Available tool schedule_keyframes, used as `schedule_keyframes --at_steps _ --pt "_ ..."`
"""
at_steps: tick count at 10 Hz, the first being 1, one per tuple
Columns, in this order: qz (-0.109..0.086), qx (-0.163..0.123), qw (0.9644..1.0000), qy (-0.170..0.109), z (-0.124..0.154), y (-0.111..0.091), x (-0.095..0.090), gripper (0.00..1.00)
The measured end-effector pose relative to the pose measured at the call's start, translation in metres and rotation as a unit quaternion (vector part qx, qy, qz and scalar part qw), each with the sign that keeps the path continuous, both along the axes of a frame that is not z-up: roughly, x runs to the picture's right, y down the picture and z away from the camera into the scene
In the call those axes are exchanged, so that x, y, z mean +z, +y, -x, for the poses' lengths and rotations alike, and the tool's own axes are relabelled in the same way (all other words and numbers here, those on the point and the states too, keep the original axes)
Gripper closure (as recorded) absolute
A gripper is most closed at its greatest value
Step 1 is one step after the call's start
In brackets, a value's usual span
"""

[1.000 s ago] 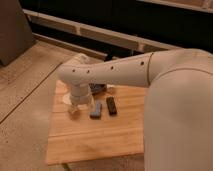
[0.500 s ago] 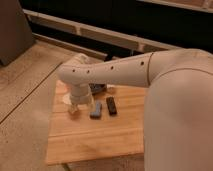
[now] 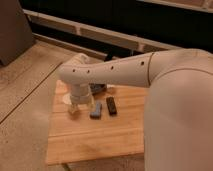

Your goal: Place the pepper on the white sponge

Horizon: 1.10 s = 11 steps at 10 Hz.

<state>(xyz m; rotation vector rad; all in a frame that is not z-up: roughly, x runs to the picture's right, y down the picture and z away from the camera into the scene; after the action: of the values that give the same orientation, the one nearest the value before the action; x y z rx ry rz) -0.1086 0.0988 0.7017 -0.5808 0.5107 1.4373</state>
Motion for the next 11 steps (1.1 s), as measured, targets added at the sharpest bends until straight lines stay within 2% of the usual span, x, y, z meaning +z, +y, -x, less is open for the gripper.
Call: schedule_keyframes --at_steps 1,2,3,4,5,7,8,11 --pt "-0.012 -0.002 0.9999 -0.002 0.0 -0.007 0.0 0.35" --pt "-0.043 -0.007 0.9989 -0.015 0.0 -0.023 -0.001 0.35" --pt "-0.08 -0.017 0.996 -0.035 0.003 -0.04 -0.004 0.35" --pt "-0.124 -0.035 0.9895 -0.066 0.009 -0.057 -0.012 0.35" --pt "-0.145 -0.044 0.9847 -0.087 0.014 -0.062 -0.017 0.35" --pt "-0.185 -0.056 0.97 -0.147 0.026 -0.066 -0.033 0.35" --pt "-0.19 -0.058 0.9677 -0.155 0.028 -0.065 -0.036 0.35" --pt "-0.191 -0.061 0.9669 -0.157 0.03 -0.065 -0.036 0.35"
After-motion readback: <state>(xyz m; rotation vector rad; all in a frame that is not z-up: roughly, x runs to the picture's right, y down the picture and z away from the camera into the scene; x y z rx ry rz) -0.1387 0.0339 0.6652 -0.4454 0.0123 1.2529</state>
